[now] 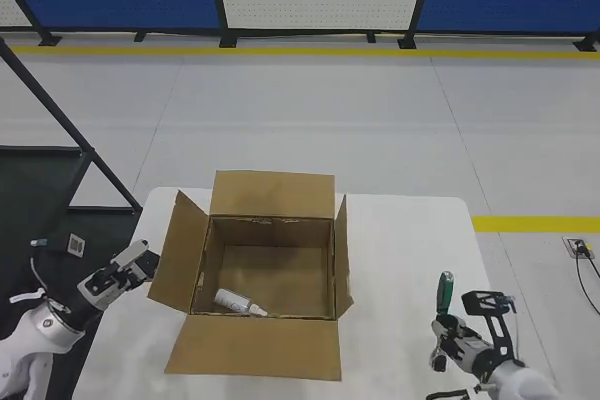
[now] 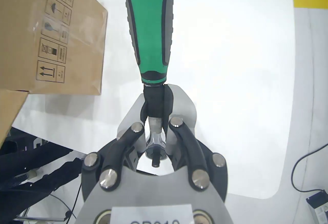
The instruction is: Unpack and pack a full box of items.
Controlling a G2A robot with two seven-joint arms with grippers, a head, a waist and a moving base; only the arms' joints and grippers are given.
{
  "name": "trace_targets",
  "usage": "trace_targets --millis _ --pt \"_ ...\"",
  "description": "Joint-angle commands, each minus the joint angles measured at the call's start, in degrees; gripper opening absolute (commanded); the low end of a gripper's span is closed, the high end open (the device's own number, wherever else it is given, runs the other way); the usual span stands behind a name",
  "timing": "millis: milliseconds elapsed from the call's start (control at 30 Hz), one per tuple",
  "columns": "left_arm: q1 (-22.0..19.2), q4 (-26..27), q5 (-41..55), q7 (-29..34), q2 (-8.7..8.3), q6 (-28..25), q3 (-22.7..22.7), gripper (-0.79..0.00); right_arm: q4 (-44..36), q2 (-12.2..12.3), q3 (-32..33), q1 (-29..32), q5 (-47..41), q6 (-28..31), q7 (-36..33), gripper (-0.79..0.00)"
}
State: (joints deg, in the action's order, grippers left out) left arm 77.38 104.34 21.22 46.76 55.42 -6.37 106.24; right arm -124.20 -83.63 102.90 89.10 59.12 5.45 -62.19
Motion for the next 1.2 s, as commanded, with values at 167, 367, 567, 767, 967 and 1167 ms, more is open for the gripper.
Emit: trace_targets --millis 167,367,567,767,967,1167 --pt "0.24 0.36 -0.41 -0.43 -0.08 -0.09 -0.45 0.0 8.39 0.92 -1.61 -7.54 4.65 -5.34 -7.27 -0.785" --pt "0.64 0.15 -0.29 -1.62 -0.11 0.13 -0.27 0.0 17.34 1.86 -2.47 -15.63 7.81 -7.98 -15.2 -0.785" --pt "1.11 0.0 0.09 -2.39 -0.15 0.27 0.13 0.0 24.2 2.7 -1.97 -20.26 8.13 -8.73 -19.48 -0.785" --pt "1.33 0.21 0.05 -2.73 -0.2 0.13 0.13 0.0 28.35 3.29 -1.33 -22.6 8.56 -12.14 -20.97 -0.785" --pt "1.55 0.39 -0.02 -2.98 -0.24 0.07 0.12 0.0 31.04 3.89 0.22 -22.43 7.42 -13.52 -19.61 -0.785" --pt "1.93 0.75 0.12 -3.31 -0.28 0.03 0.26 0.0 32.02 4.39 0.42 -22.48 6.24 -13.92 -18.64 -0.459"
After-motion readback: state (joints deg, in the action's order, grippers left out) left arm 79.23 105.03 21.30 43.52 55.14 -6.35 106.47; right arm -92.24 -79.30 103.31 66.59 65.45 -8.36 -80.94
